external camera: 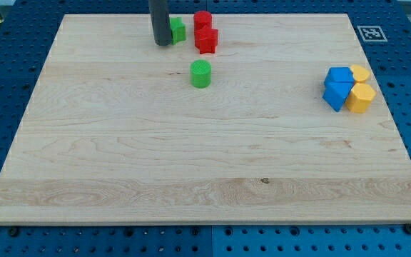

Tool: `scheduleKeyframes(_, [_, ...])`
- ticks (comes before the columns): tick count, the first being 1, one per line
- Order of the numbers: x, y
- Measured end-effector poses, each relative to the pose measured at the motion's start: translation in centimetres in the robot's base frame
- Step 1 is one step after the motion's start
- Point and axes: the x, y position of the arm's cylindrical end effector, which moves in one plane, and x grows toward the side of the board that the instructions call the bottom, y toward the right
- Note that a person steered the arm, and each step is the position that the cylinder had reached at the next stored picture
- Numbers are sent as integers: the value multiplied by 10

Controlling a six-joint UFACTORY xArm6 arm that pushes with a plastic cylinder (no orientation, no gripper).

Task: Move the green star to the left of the red circle

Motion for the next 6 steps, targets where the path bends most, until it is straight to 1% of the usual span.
scheduleKeyframes(1, [-11, 0])
scheduleKeyframes(5, [-29, 12])
scheduleKeyframes(6, [-24, 11])
